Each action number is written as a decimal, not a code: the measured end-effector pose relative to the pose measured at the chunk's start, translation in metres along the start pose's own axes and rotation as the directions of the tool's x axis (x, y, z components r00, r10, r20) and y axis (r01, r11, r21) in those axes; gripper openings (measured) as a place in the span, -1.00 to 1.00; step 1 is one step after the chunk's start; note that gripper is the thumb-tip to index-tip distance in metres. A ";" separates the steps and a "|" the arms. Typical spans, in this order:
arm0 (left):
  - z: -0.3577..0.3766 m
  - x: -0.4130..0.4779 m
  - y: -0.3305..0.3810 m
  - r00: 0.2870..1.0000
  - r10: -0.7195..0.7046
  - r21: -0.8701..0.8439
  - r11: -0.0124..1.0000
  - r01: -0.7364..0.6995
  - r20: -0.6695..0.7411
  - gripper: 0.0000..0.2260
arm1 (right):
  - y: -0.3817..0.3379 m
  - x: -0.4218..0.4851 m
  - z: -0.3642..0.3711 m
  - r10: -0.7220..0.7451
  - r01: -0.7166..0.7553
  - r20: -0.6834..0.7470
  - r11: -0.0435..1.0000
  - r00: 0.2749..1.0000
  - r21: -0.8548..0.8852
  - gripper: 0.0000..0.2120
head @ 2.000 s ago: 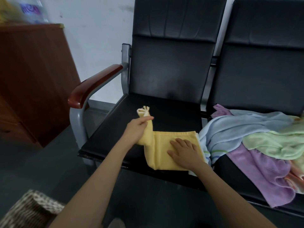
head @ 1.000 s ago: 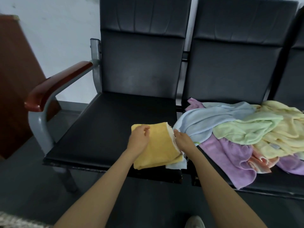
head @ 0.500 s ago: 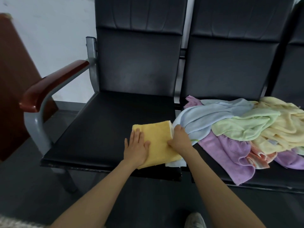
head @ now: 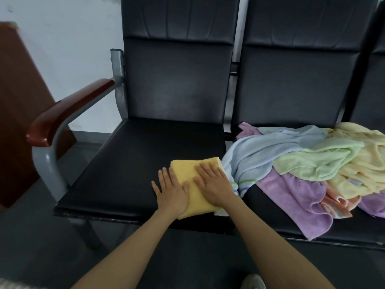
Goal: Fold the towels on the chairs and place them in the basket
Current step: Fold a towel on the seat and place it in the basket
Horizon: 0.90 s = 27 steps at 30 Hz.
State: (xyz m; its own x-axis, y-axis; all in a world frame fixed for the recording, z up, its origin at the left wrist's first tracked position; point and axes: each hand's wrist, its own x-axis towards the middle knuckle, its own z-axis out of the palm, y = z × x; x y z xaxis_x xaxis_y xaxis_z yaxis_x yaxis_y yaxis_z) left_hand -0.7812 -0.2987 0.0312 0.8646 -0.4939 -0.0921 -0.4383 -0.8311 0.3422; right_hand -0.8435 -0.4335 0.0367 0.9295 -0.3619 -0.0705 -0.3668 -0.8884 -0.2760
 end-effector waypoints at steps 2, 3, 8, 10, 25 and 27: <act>-0.003 0.000 0.000 0.996 -0.056 -0.025 0.998 0.054 -0.069 -0.34 | -0.001 -0.001 0.000 0.005 -0.005 0.006 1.000 1.000 0.002 -0.46; -0.007 0.000 0.000 0.992 -0.057 -0.029 0.998 0.054 -0.109 -0.38 | -0.002 -0.001 0.000 0.007 -0.007 0.005 1.000 1.000 0.002 -0.46; -0.043 0.010 -0.006 0.991 -0.129 -0.488 0.867 0.098 -0.030 -0.68 | -0.020 0.000 -0.012 -0.011 0.013 -0.089 1.000 0.996 0.015 -0.47; -0.061 0.013 -0.021 0.979 -0.167 -0.704 0.682 0.198 0.114 -0.73 | -0.031 0.003 -0.016 -0.029 0.033 -0.114 0.999 0.993 0.032 -0.49; -0.069 0.006 -0.059 0.987 -0.141 -0.564 0.810 0.162 0.081 -0.44 | -0.056 0.003 0.005 0.329 -0.335 -0.148 0.942 0.933 -0.016 -0.23; -0.073 0.007 -0.059 0.973 -0.160 -0.626 0.745 0.229 0.166 -0.55 | -0.057 0.005 0.005 0.306 -0.305 -0.148 0.952 0.941 0.026 -0.29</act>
State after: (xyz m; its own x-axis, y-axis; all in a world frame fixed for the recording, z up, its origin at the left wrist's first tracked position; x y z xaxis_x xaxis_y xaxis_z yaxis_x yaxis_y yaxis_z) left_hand -0.7312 -0.2346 0.0789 0.8709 -0.3898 -0.2994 0.0252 -0.5730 0.8192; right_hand -0.8176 -0.3827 0.0469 0.7567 -0.6538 -0.0085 -0.6319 -0.7279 -0.2663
